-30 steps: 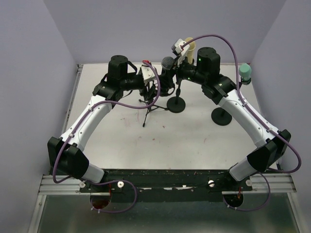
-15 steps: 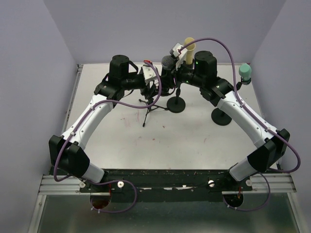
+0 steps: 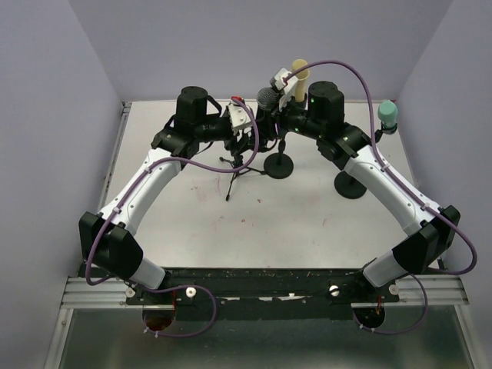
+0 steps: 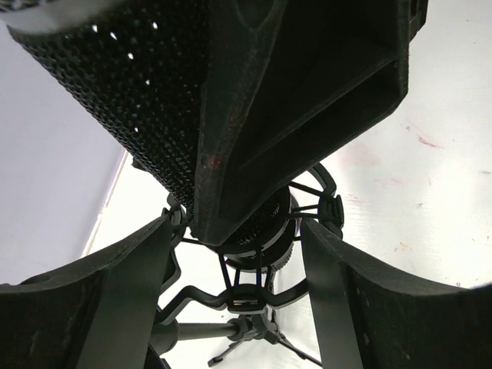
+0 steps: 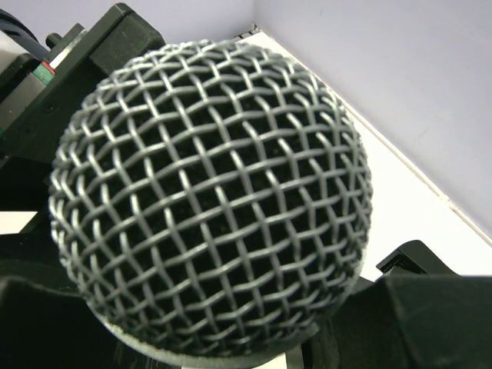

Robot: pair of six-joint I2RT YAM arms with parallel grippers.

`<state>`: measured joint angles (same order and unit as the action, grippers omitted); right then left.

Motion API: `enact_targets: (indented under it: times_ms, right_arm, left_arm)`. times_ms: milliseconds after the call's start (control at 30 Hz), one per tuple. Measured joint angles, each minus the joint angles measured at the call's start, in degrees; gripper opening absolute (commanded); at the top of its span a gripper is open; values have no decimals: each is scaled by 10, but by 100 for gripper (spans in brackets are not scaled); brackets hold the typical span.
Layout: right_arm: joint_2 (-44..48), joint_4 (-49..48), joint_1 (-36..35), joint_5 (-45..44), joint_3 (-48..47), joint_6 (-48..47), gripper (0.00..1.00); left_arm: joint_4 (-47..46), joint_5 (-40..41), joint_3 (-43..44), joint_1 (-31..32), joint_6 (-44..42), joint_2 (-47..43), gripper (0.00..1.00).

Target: Remove the microphone from the stand

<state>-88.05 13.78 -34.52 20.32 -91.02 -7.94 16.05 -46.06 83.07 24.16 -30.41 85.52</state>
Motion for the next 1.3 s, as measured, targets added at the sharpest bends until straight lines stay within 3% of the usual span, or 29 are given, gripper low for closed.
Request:
enact_targets:
  times_ms: [233, 467, 700, 867, 1067, 1300]
  right_arm:
    - [5, -7, 0, 1, -10, 12, 1]
    - [6, -3, 0, 0, -82, 15, 1]
    - [25, -42, 0, -23, -146, 4, 1]
    - [53, -47, 0, -26, -122, -2, 1]
    - [52, -11, 1, 57, -118, -27, 1]
    - [60, -8, 1, 163, -94, -36, 1]
  left_arm:
    - [17, 5, 10, 3, -13, 5, 74]
    - [25, 9, 18, 3, -16, 11, 72]
    - [16, 22, 26, 6, 50, 5, 93]
    - [-2, 40, 64, 12, 135, -23, 97]
    - [24, 12, 127, 15, 150, -74, 96]
    - [40, -16, 115, 16, 146, -79, 87]
